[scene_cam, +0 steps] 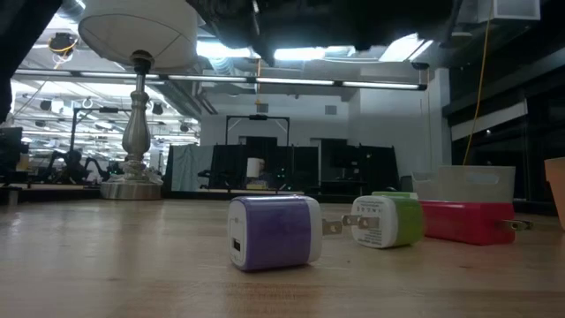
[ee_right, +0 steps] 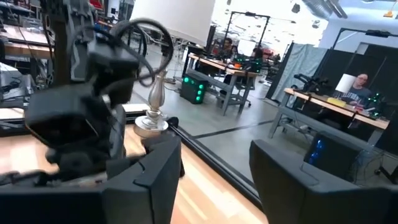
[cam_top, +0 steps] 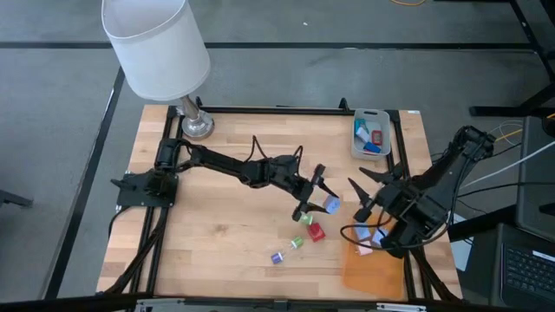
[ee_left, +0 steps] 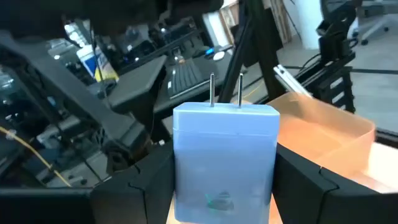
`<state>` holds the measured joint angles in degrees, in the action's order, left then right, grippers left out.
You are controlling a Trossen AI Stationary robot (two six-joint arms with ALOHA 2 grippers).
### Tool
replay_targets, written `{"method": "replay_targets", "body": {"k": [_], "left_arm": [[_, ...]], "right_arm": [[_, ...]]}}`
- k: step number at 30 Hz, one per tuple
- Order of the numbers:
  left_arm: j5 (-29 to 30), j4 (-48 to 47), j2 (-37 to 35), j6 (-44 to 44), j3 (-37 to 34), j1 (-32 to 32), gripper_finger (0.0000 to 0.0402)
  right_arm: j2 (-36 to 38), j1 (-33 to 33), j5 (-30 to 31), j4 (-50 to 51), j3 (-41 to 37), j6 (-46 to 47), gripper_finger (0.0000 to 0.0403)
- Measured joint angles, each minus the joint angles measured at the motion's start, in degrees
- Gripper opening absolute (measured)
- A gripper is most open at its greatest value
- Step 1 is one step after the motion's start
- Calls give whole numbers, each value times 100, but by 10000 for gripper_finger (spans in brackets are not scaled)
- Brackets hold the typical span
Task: Pick & Place Office items
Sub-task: Put the light blue charger adapter into the orange bin
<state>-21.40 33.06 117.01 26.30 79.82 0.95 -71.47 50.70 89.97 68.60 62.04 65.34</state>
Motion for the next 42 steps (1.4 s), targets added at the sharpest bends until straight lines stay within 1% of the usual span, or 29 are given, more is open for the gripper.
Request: {"method": "replay_targets", "body": {"k": [4,6,10,12,16,21,27,32,36,42], "left_arm": [[10,139,513,-211,290,-36,212],[-14,199,877,-341,638,-40,212],[-133,161,1654,-579,1566,-28,212],[-406,164,1982,-708,2057,0,212],[-692,81,2395,-935,2908,76,212],[-881,-368,2809,-1014,3590,176,212],[-1025,-336,3260,-1239,4031,198,212],[-1041,-325,3485,-1379,4283,151,212],[-1090,-330,3519,-1376,4307,130,212],[-1324,-249,3519,-1411,4309,125,215]], "right_arm": [[1,4,1,-1,0,-19,175],[-1,4,1,-12,0,3,173],[-8,5,1,-39,0,6,173],[-8,4,3,-39,0,6,173],[-8,11,2,-37,0,-14,172],[-8,31,1,-22,-1,-18,172],[-8,33,-87,-42,-2,6,172],[-8,33,-80,-44,-2,9,172],[-8,33,-60,-58,-2,21,172],[-8,31,-41,-102,-2,22,172]]}}
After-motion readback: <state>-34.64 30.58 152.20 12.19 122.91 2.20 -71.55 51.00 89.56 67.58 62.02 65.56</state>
